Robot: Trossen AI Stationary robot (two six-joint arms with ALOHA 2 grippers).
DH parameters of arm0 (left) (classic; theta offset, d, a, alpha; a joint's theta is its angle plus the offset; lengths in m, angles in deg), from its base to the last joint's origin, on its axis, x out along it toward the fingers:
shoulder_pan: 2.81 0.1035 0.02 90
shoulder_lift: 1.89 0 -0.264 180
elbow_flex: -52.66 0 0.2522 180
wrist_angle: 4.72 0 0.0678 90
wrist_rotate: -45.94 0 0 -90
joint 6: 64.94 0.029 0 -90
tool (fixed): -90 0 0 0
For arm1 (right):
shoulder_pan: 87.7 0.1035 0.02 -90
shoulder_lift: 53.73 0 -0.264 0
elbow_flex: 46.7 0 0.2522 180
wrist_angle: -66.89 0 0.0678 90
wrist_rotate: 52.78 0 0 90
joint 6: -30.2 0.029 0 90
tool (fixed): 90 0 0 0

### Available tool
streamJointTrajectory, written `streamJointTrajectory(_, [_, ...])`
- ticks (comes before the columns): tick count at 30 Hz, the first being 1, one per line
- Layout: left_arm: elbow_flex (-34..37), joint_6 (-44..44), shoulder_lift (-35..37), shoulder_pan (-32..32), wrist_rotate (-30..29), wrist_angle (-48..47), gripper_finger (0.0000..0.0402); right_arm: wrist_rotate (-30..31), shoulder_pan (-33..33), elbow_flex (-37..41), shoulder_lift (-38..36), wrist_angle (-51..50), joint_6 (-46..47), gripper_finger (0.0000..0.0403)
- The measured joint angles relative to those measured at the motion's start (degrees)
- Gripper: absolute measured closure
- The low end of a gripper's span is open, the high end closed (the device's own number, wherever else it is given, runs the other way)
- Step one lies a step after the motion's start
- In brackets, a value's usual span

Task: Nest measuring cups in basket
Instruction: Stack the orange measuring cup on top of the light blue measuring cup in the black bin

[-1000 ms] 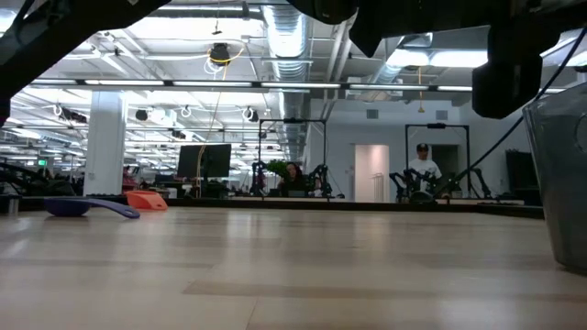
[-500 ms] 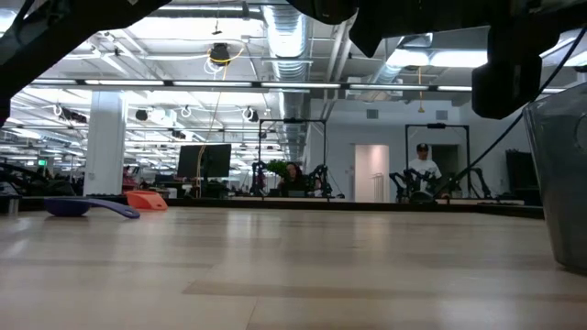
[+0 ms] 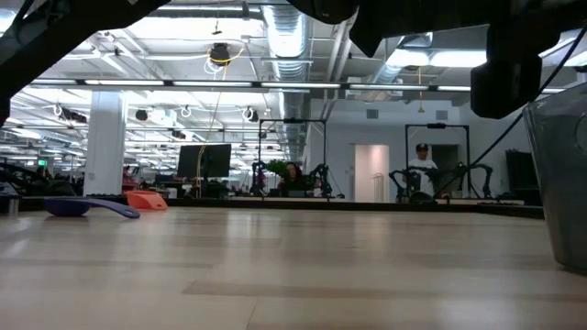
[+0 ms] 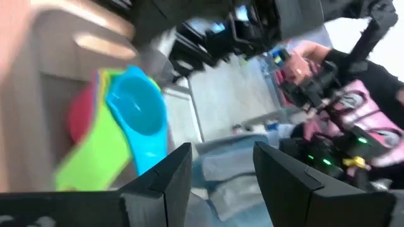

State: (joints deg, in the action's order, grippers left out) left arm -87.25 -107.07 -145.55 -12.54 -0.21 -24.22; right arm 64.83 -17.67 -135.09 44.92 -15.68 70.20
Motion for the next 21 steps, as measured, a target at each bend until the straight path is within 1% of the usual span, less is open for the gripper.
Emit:
streamJointTrajectory(3, [0.0, -2.86, -0.01, -0.26, 5.21, -0.06, 0.0246, 1.71, -0.38, -0.02, -0.12, -6.55, 9.15, 0.0365])
streamJointTrajectory(5, [0.03, -5.06, 0.36, -0.29, 10.31, -2.0, 0.0246, 2.97, -0.44, -0.02, -0.67, -13.59, 17.5, 0.0376])
streamJointTrajectory(7, [0.04, -5.56, 1.01, -0.05, 13.89, -5.2, 0.0246, 4.55, -0.47, -0.39, -1.02, -20.83, 27.39, 0.0389])
streamJointTrajectory(8, [0.04, -5.43, 1.43, 0.13, 15.64, -7.79, 0.0246, 5.47, -0.47, -0.54, -1.06, -21.84, 31.78, 0.0393])
streamJointTrajectory(10, [-0.02, -3.95, 1.97, 0.68, 18.0, -12.67, 0.0246, 7.87, -0.77, 0.29, -2.81, -19.21, 34.47, 0.0396])
streamJointTrajectory(11, [-0.02, -3.08, 2.26, 0.92, 19.15, -16.0, 0.0246, 9.88, -0.76, 0.27, -3.54, -18.56, 37.25, 0.0396])
streamJointTrajectory(13, [0.0, 0.38, 2.37, 1.45, 21.03, -23.92, 0.0246, 12.43, -1.55, 0.28, -4.44, -21.25, 44.48, 0.039])
streamJointTrajectory(14, [0.0, 2.63, 2.43, 1.81, 21.43, -28.18, 0.0246, 13.3, -2.27, 0.36, -4.59, -21.68, 47.59, 0.0386])
streamJointTrajectory(17, [0.06, 12.26, 3.5, 2.97, 20.62, -42.16, 0.0246, 19.34, -4.54, 1.16, -5.74, -20.83, 50.31, 0.0377])
streamJointTrajectory(19, [0.04, 19.55, 4.63, 3.85, 17.67, -52.51, 0.0246, 22.58, -6.62, 1.09, -6.16, -21.39, 51.57, 0.0375])
streamJointTrajectory(21, [0.04, 26.49, 5.58, 4.78, 12.33, -61.49, 0.0246, 23.35, -9.17, 1.09, -6.01, -21.02, 51.07, 0.0377])
